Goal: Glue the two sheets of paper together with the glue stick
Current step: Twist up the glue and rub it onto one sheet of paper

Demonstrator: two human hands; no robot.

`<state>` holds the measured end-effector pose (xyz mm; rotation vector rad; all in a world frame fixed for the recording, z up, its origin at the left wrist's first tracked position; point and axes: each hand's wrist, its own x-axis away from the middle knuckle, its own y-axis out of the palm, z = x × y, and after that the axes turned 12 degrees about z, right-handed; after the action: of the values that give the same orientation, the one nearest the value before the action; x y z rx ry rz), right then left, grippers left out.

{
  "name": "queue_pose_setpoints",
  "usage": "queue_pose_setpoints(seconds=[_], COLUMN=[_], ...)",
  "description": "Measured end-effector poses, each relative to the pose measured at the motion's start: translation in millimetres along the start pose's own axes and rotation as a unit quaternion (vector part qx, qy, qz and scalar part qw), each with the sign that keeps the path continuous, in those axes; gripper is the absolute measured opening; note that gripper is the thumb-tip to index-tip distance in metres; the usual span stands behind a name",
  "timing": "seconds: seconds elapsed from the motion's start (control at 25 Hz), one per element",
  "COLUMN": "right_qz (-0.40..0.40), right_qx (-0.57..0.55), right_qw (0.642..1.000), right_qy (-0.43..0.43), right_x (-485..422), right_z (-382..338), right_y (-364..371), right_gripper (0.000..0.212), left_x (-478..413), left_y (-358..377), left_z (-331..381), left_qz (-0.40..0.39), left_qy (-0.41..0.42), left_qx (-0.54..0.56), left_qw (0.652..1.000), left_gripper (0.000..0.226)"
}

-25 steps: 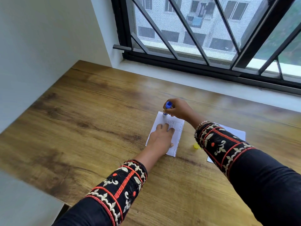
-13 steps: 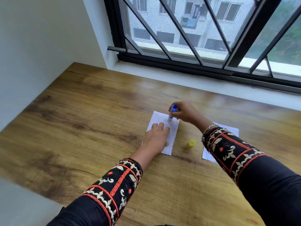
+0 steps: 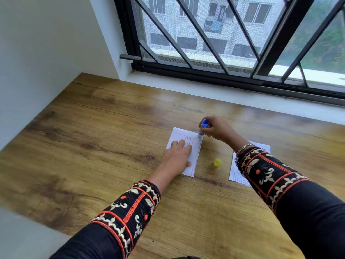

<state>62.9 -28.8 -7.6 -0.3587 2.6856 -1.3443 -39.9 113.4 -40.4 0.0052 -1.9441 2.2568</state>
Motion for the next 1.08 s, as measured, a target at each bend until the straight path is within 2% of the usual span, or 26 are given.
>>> queue_pose_setpoints(seconds=[0.48, 0.84, 1.08], right_qz=[0.008, -0.015, -0.018], right_qx=[-0.006, -0.052, -0.037], right_qw=[1.000, 0.998, 0.998], right_qy=[-0.019, -0.035, -0.056], right_x=[19, 51, 73], right_z=[1, -5, -9], right_y=[11, 20, 24], right_gripper=[0.018, 0.014, 0.016], left_x=[-1, -3, -4], left_y=[-5, 0, 0], left_z=[-1, -11, -12], left_qz=[0.002, 0.011, 0.019], left_qy=[0.014, 0.017, 0.015], left_qx=[-0.020, 0.001, -0.005], left_qw=[1.000, 1.000, 1.000], left_gripper=[0.051, 0.051, 0.049])
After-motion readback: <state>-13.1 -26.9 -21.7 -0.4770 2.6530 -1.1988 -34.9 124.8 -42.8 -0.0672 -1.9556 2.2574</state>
